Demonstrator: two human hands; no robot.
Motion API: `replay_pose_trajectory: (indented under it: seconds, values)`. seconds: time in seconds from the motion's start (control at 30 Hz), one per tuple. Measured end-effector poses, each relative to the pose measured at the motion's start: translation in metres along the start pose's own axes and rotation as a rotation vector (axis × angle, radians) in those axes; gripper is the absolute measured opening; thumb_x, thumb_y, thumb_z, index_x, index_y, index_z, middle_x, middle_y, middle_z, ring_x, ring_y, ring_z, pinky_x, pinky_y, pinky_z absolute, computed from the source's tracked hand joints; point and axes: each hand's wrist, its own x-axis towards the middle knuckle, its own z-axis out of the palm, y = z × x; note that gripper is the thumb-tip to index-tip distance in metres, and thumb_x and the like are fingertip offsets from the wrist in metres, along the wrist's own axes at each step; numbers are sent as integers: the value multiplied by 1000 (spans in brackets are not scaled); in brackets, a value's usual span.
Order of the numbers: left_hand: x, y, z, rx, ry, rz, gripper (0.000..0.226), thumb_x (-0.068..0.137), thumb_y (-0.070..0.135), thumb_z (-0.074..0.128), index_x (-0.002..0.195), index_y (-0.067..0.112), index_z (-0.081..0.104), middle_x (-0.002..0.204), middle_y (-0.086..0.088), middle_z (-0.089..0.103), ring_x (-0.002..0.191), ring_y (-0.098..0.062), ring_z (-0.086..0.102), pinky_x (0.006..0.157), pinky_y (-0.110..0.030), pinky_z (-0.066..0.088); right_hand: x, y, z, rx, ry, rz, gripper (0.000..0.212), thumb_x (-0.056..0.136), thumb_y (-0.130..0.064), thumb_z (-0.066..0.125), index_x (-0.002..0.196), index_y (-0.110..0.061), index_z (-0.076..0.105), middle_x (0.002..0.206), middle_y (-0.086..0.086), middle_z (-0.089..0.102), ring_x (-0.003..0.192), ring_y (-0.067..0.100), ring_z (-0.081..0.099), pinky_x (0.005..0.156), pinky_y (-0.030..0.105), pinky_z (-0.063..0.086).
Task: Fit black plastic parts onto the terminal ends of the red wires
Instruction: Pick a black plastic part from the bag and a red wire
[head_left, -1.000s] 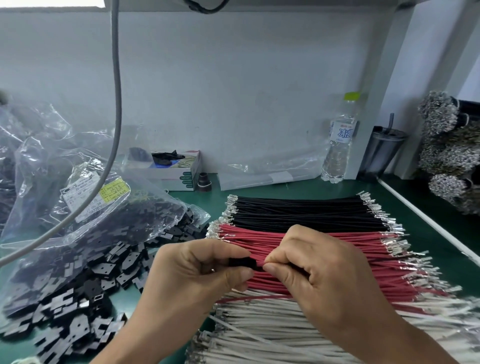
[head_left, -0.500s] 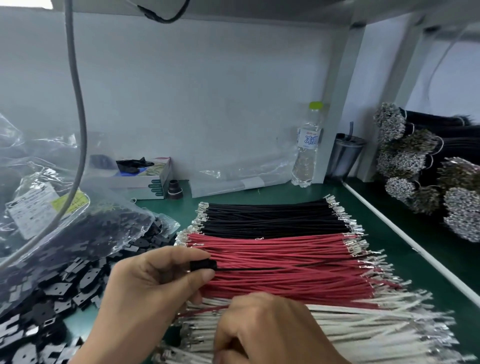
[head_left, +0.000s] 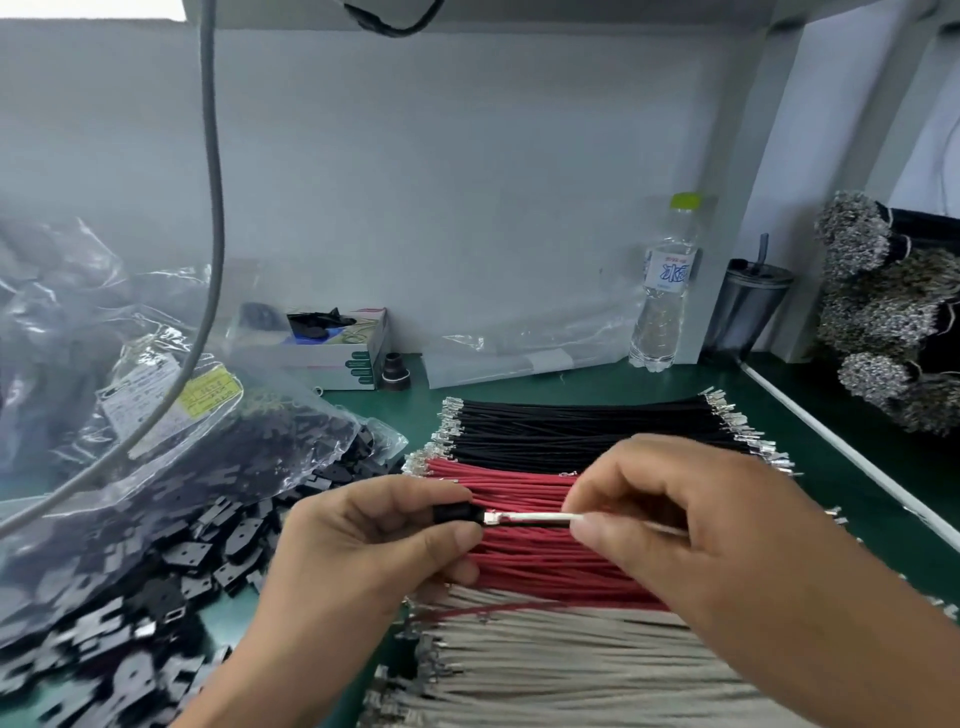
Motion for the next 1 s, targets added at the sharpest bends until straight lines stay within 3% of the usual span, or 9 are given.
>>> replay_pose_trajectory:
  seconds: [0.07, 0.2, 0.37, 0.53, 0.7, 0.8, 1.0]
  values:
    - [-1, 2, 1, -23, -2, -10, 32, 53, 12, 89, 85, 11, 83, 75, -25, 75, 58, -31, 74, 50, -27, 57, 2, 6, 5, -13, 115, -49, 16, 82, -53, 55, 89, -44, 65, 93, -22, 64, 86, 5, 61, 70, 32, 50]
    - [0, 5, 0, -57, -11, -18, 37, 53, 13, 97, 87, 9, 83, 75, -26, 74, 61, -32, 75, 50, -27, 57, 2, 18, 27, 6, 228, -116, 19, 92, -46, 63, 78, -37, 69, 85, -16, 63, 74, 10, 62, 62, 36, 51]
    - [-1, 4, 1, -70, -10, -28, 43, 49, 23, 94, 88, 10, 83, 74, -25, 74, 60, -31, 75, 52, -26, 57, -1, 20, 30, 34, 329, -160, 17, 88, -47, 63, 86, -38, 77, 83, -14, 63, 71, 9, 63, 58, 18, 45]
    - [-3, 4, 5, -69, -37, -37, 43, 48, 21, 94, 88, 7, 82, 74, -28, 73, 59, -31, 74, 51, -28, 58, -1, 18, 36, -115, 358, -238, 24, 90, -44, 56, 86, -32, 77, 81, -17, 58, 72, 2, 56, 58, 18, 45]
    - [-5, 7, 6, -48, -52, -32, 34, 53, 6, 95, 84, 7, 82, 73, -28, 73, 59, -30, 74, 52, -28, 59, -1, 20, 41, -227, 417, -344, 21, 91, -36, 59, 83, -25, 76, 80, -14, 58, 68, 9, 56, 47, 28, 48]
    - [-7, 9, 8, -22, -50, -10, 31, 52, 9, 87, 82, 7, 83, 71, -28, 73, 58, -29, 74, 53, -28, 60, 1, 20, 45, -282, 429, -351, 22, 93, -34, 59, 83, -24, 75, 79, -12, 57, 67, 11, 54, 46, 28, 47]
    - [-9, 10, 5, 53, -15, 44, 32, 48, 9, 88, 80, 8, 83, 71, -28, 73, 60, -37, 74, 58, -32, 63, 1, 24, 55, -25, 333, -225, 14, 90, -38, 63, 82, -31, 72, 81, -17, 56, 73, 1, 54, 60, 19, 44]
